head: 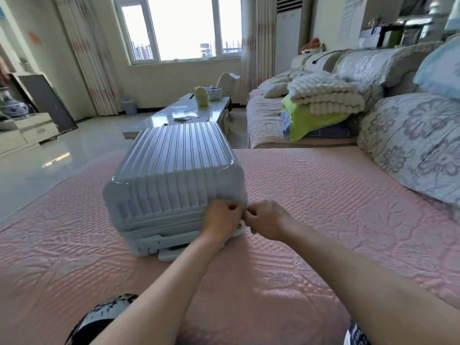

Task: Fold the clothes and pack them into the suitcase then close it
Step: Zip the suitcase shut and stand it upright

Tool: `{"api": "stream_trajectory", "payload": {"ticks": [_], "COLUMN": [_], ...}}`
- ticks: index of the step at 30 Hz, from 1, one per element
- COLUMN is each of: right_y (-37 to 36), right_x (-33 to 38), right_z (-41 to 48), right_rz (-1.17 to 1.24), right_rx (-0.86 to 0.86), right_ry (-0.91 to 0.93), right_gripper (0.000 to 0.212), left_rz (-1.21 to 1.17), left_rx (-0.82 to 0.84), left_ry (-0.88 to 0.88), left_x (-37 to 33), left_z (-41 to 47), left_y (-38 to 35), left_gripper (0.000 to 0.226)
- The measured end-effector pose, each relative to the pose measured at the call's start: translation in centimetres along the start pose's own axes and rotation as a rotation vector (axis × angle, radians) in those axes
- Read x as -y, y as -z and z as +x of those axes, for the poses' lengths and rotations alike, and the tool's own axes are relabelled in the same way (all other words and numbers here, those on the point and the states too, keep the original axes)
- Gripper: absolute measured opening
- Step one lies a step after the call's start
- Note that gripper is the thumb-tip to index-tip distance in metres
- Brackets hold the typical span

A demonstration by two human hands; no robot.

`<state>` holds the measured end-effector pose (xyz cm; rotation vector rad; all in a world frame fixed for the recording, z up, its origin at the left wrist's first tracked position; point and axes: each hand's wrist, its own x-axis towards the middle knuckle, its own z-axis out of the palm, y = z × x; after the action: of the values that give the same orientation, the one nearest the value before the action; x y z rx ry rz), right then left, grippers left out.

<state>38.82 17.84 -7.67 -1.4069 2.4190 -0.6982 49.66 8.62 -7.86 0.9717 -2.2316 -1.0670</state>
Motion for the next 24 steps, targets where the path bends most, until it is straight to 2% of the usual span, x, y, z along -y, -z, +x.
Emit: {"api": "stream_trajectory", "payload": {"ticks": [1,2,4,7,9,11,12,15,16,17,18,21,24], "right_y": [0.1,0.3,0.3,-0.4,-0.7,-0.9,-1.0,-0.9,-0.7,-0.4,-0.1,0.5,0.2], "right_x": [-0.2,-0.3,-0.1,0.3,0.6,0.7,0.8,1.1,1.1,1.2,1.0,0.6,0.6], "right_z": [-0.1,0.0,0.0,0.1,0.2,0.4,0.6,0.9,1.0,1.1,1.3,1.6,1.8], "right_rz": [0.05,0.028,-0.112,-0.2,-0.228,-0.262,-0.275,-0.271,-0.256,-0.238,-0.208,-0.047,-0.061], "right_rx": [0.006,0.004,-0.003,-0.025,-0.054,-0.067,-0.069,-0.058,-0.046,-0.03,-0.008,0.028,0.009], "right_ry": [-0.027,-0.035,-0.027,-0.025,-0.034,-0.045,-0.049,-0.058,-0.058,-0.067,-0.079,-0.131,-0.113], "right_gripper": [0.032,0.033,0.033,0.029,0.031,0.032,0.031,0.026,0.027,0.027,0.027,0.026,0.028], "left_rz": [0.218,0.335,0.439,0.808,0.9,0.928,0.925,0.818,0.791,0.767,0.759,0.847,0.984], "left_rx": [-0.116,-0.251,-0.452,-0.694,-0.713,-0.637,-0.62,-0.801,-0.833,-0.792,-0.69,-0.437,-0.317], "left_ry": [-0.141,-0.276,-0.516,-0.734,-0.693,-0.669,-0.683,-0.783,-0.819,-0.841,-0.825,-0.71,-0.597], "left_x": [0.2,0.4,0.9,2.9,4.3,5.0,4.7,2.1,1.3,0.7,0.5,1.2,2.1], "left_z": [0.0,0.0,-0.2,0.6,1.4,2.6,3.1,4.9,5.6,6.1,6.3,5.6,4.2], "left_y": [0.5,1.5,3.4,5.2,6.5,7.8,8.3,8.9,9.0,9.1,9.0,8.7,8.8], "left_gripper": [0.027,0.019,0.006,0.04,0.064,0.08,0.076,0.023,0.013,0.014,0.024,0.078,0.117]}}
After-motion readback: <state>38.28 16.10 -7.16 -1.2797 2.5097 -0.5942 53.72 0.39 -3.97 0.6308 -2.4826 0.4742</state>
